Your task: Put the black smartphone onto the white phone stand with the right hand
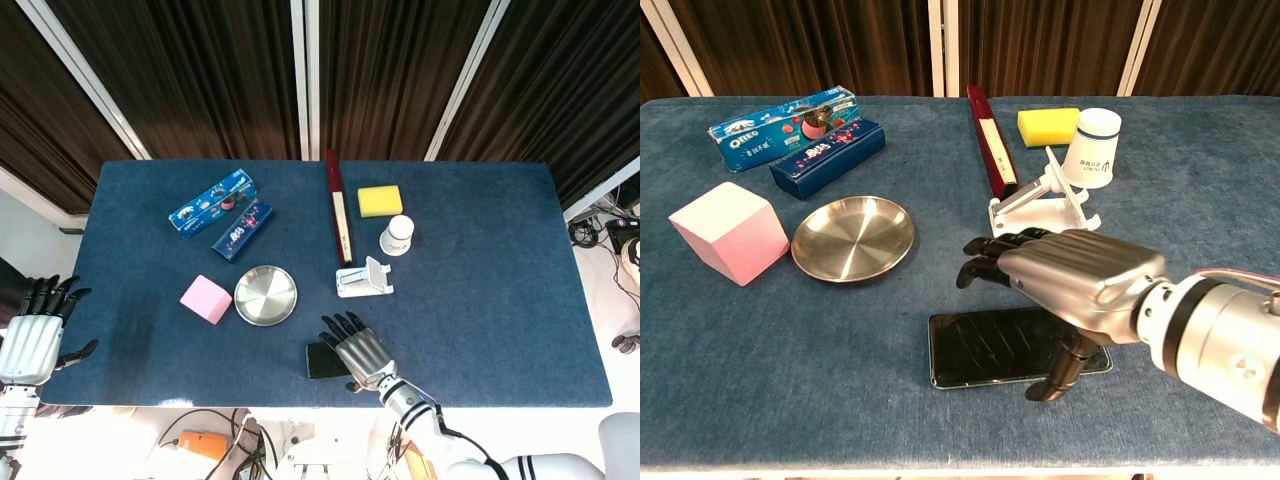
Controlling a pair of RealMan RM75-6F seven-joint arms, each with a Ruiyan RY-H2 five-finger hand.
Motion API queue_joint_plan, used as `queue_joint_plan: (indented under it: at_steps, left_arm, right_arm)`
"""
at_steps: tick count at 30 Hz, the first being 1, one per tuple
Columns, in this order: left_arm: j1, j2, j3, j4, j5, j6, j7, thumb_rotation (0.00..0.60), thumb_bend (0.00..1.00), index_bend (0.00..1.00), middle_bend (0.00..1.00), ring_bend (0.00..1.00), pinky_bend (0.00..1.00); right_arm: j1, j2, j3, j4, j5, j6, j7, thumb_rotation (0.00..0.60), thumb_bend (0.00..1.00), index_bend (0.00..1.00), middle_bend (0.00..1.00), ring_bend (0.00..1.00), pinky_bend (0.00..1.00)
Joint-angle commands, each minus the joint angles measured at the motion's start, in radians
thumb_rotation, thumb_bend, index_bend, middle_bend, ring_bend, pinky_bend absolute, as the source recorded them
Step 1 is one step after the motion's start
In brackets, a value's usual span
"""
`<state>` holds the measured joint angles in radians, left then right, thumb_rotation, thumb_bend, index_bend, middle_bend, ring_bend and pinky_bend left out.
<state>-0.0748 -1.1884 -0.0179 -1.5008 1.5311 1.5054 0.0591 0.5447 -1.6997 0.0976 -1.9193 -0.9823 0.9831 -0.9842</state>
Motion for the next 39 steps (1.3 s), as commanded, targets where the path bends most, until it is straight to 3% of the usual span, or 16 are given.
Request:
queue_joint_plan:
  at_steps: [1,14,23,29,33,39]
  left_arm:
    - [-0.001,-0.001,0.0,0.002,-0.002,-0.003,-0.002,0.6,0.1,0.21,0.1,0.02,0.0]
    - [0.0,-0.002,0.0,0.011,-0.015,-0.013,-0.011,0.6,0.1,0.21,0.1,0.02,0.0]
    - [0.003,-0.005,0.001,0.016,-0.021,-0.016,-0.018,0.6,0.1,0.21,0.1,0.02,0.0]
    - [0.005,-0.006,0.001,0.018,-0.024,-0.016,-0.022,0.6,0.1,0.21,0.1,0.02,0.0]
    - [0.006,-0.007,0.003,0.017,-0.022,-0.017,-0.024,0.6,0.1,0.21,0.1,0.01,0.0]
    - [0.008,-0.006,0.005,0.01,-0.023,-0.018,-0.024,0.6,0.1,0.21,0.1,0.01,0.0]
  right_arm:
    - [0.047,-0.043,0.01,0.021,0.068,0.026,-0.034,0.6,0.25,0.24,0.0,0.0,0.0]
    - [0.162,-0.066,0.017,0.035,0.255,0.05,-0.049,0.6,0.32,0.24,0.0,0.0,0.0]
    - [0.224,-0.064,0.0,0.054,0.311,0.054,-0.024,0.6,0.45,0.3,0.0,0.0,0.0]
    - [0.225,-0.058,-0.018,0.071,0.252,0.052,0.058,0.6,0.48,0.43,0.0,0.0,0.0]
    - [0.201,-0.045,-0.027,0.099,0.163,0.014,0.195,0.6,0.48,0.48,0.0,0.0,0.0]
    - [0.161,-0.016,-0.036,0.169,-0.025,-0.069,0.456,0.6,0.48,0.5,0.15,0.0,0.0]
